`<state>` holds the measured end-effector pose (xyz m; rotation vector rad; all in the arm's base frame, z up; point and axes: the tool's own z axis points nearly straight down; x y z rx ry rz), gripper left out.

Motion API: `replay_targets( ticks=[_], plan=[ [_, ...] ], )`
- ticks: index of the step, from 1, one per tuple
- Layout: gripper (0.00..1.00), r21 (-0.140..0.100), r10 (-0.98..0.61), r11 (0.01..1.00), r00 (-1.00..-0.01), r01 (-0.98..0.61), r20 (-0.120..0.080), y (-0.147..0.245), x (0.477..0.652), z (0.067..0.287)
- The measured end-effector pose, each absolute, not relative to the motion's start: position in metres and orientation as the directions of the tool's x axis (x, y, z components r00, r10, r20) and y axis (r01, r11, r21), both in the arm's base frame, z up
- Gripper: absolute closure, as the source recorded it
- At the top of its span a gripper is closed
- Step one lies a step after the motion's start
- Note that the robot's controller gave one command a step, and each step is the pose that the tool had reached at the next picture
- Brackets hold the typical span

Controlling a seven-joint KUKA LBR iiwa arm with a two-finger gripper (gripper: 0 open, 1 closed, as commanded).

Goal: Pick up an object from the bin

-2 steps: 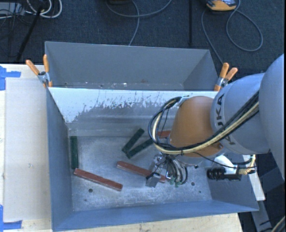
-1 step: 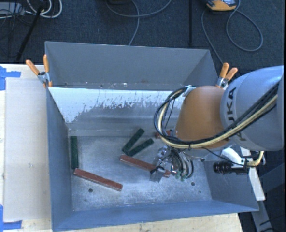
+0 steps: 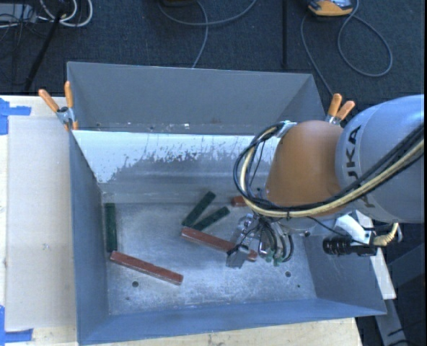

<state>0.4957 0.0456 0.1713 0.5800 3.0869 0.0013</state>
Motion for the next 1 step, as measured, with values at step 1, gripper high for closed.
replay_targets(
  ticks=[1],
  plan=[
    [1.0, 0.001, 0.359, 0.933, -0.933, 0.359, -0.001, 0.0453, 0.4963, 0.1891]
  ],
)
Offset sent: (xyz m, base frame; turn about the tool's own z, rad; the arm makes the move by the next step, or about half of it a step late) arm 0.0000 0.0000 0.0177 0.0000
